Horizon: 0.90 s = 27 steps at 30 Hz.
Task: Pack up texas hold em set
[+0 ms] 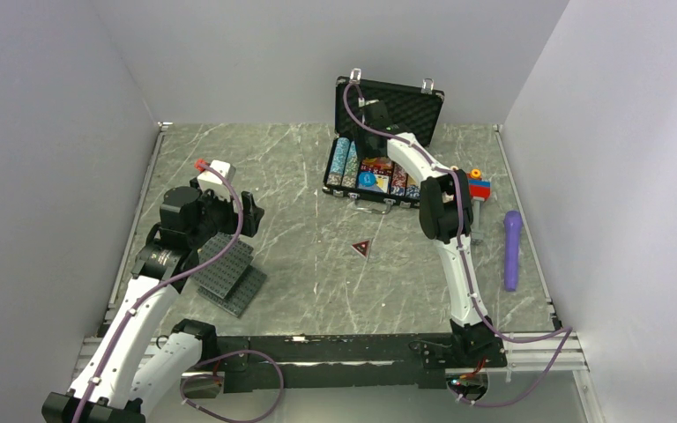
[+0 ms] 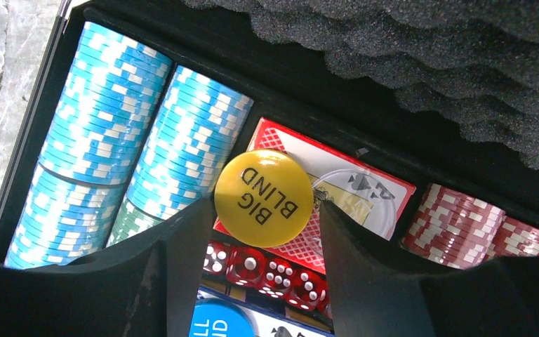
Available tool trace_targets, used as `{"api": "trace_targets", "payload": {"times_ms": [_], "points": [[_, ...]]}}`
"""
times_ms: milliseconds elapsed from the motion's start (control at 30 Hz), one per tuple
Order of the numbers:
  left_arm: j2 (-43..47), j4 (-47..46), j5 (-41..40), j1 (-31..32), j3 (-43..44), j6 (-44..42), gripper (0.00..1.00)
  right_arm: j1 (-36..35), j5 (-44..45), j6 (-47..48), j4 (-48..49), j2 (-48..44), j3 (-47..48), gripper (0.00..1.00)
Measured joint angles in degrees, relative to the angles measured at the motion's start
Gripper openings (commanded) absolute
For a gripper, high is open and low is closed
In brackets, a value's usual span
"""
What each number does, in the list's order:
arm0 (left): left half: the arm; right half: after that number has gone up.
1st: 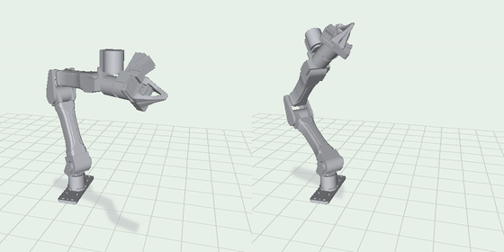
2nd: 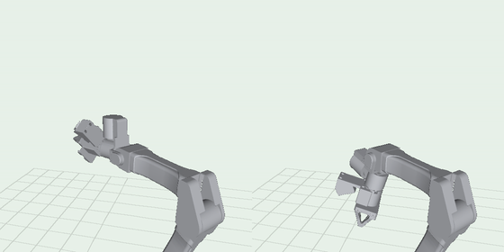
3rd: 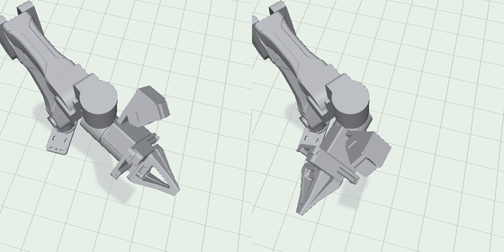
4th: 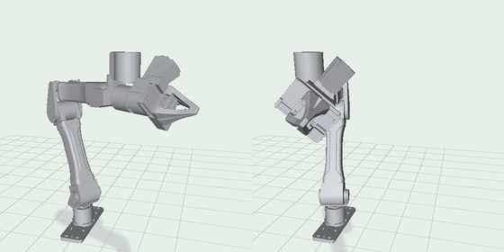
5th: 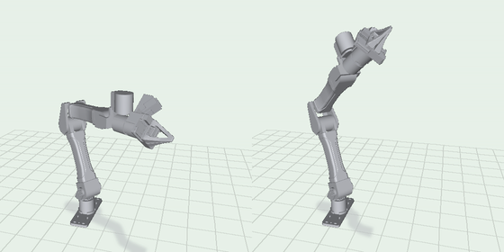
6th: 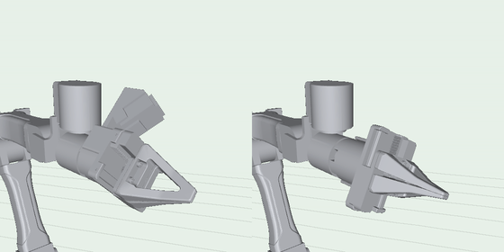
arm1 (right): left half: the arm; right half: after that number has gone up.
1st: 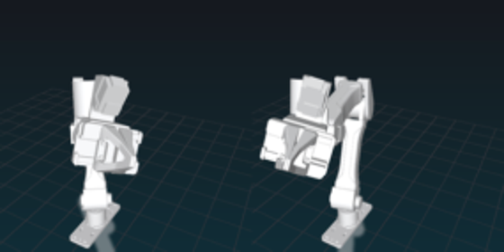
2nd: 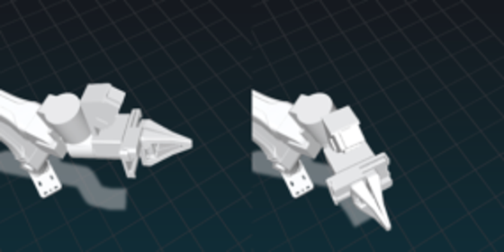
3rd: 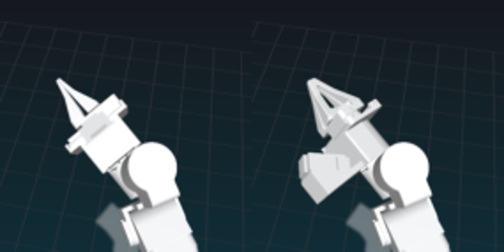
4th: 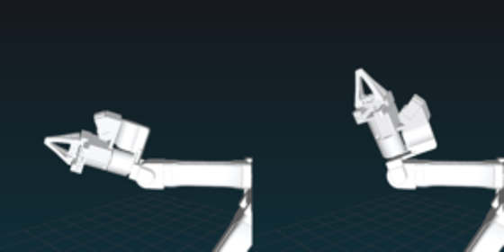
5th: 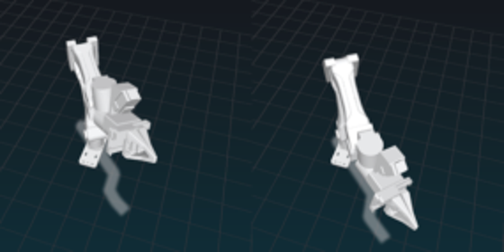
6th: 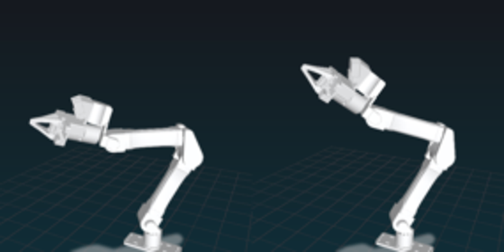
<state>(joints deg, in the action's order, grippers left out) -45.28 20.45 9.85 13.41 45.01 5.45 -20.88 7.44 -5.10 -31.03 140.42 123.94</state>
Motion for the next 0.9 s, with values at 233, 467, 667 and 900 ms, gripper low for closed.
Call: {"api": "trace_targets", "payload": {"times_ms": [233, 467, 667, 900], "points": [[0.0, 0.0, 0.0, 0.0, 0.0, 0.0, 0.98, 0.1, 0.0, 0.7, -0.3, 0.0, 0.3, 0.64], [0.0, 0.0, 0.0, 0.0, 0.0, 0.0, 0.98, 0.0, -0.6, 0.9, 0.1, -2.9, -3.7, 0.72], [0.1, 0.0, 0.0, 0.0, 0.0, 0.0, 0.98, -0.8, -1.4, 0.8, 2.1, -14.4, -15.9, 0.75], [0.2, 0.0, 0.0, 0.0, 0.0, 0.0, 0.98, -4.7, -2.3, 0.0, 6.6, -33.6, -35.8, 0.78]]}}
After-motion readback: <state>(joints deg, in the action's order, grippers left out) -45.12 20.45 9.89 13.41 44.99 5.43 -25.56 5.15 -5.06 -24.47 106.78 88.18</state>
